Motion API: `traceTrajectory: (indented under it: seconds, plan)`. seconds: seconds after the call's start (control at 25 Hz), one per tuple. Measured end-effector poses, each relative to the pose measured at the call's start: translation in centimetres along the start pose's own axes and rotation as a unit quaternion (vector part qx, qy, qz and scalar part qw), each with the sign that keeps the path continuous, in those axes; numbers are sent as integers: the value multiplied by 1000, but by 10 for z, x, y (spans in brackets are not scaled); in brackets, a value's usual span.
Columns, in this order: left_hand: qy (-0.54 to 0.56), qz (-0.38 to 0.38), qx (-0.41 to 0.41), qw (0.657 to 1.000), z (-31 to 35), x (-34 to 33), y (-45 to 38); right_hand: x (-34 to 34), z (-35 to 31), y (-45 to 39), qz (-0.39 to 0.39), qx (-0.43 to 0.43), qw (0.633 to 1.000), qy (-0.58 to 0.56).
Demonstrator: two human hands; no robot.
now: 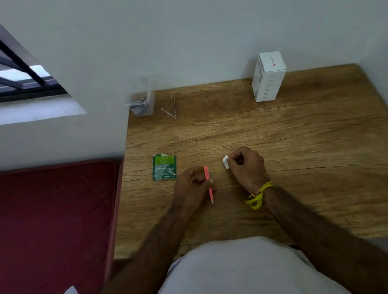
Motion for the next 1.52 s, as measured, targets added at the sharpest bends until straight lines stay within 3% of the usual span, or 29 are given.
traceTrajectory:
  seconds: [0.12,0.28,0.64,0.88,1.08,1.28,1.52]
  plan:
    - [-86,84,-45,992,1,11,3,-2,0,-1,1,-8,1000,11]
    - [-149,137,-83,976,14,16,7,-6,-2,-5,-10,-26,1000,13]
    - [-285,127,-61,948,36,33,-6,-40,-41,-26,-65,50,997,9]
    - [-281,218,-82,931,85,74,-20,-90,-95,-77,-143,132,966,171]
    - [-215,281,-142,924,132,116,-55,-101,-100,-118,-167,84,968,168]
    - [-257,310,-168,900,195,141,-109,-105,-86,-134,-162,47,978,125]
    - [-429,316,-110,839,217,144,-175,-113,-83,-141,-155,23,979,128]
Point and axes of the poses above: each hand's wrist, its own y-axis away from the middle knuckle, its own x-axis out of the back of the hand, z = x × y, the point moved 8 cm from there along -y, towards the middle knuckle, and after that the axes turned 5 degrees about y, right-handed, at the moved point
